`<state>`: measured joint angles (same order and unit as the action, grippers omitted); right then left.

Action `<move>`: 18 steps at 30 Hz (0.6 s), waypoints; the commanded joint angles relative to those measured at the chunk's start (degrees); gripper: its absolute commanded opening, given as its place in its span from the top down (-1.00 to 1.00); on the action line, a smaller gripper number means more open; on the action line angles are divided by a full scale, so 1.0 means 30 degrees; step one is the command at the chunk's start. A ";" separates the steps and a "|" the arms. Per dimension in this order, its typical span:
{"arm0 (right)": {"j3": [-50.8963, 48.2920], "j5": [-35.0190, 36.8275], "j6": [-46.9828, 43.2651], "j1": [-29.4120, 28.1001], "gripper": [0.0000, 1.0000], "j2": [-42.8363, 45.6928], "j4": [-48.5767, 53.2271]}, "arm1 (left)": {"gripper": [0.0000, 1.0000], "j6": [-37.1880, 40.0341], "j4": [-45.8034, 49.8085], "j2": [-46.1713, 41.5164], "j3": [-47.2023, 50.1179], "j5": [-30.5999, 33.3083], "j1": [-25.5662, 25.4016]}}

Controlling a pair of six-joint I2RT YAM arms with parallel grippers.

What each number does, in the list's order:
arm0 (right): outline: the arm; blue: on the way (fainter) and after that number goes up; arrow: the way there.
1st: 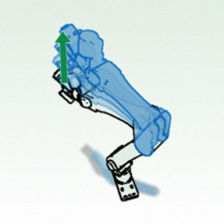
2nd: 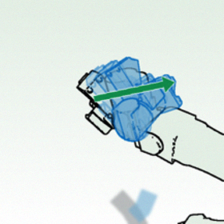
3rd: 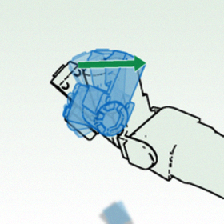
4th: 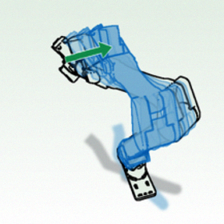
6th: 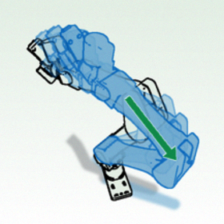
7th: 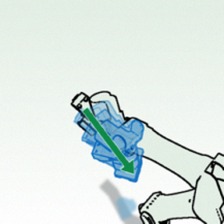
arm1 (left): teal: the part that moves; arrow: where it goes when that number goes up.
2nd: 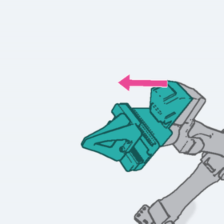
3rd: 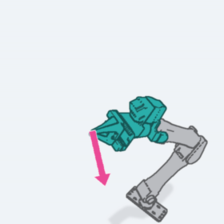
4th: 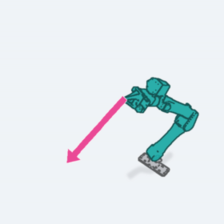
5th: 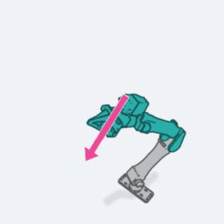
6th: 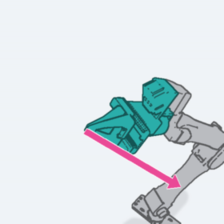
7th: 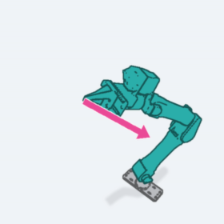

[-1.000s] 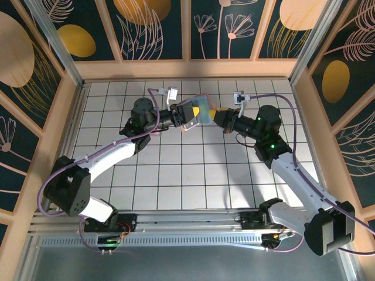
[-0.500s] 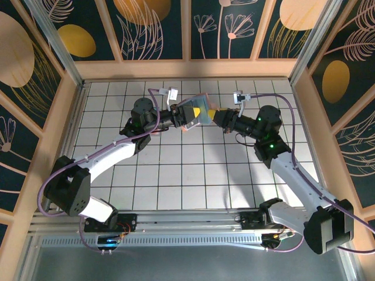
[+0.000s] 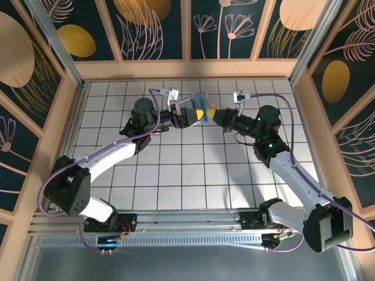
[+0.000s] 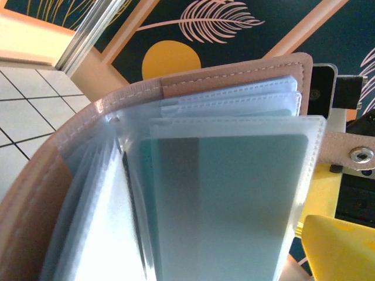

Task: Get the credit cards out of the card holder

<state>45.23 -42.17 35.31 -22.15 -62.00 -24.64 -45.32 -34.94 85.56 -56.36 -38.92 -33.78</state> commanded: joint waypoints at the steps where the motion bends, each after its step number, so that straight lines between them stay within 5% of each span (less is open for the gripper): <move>1: 0.0104 0.0560 -0.0281 0.0104 1.00 0.0298 -0.0515 | -0.98 -0.0050 -0.0702 0.0111 -0.0107 -0.0329 -0.0108; 12: 0.0545 0.1215 -0.0858 0.0089 1.00 0.0366 0.0675 | -0.96 -0.0826 -0.1661 0.0541 -0.0396 -0.0828 -0.0135; 18: 0.0362 0.0453 -0.0129 0.0002 1.00 0.0048 -0.0530 | -0.40 -0.1376 -0.2239 0.1039 -0.0565 -0.1145 -0.0117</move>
<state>45.25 -39.33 33.95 -22.15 -62.00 -21.67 -48.38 -38.06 87.85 -56.49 -39.94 -33.76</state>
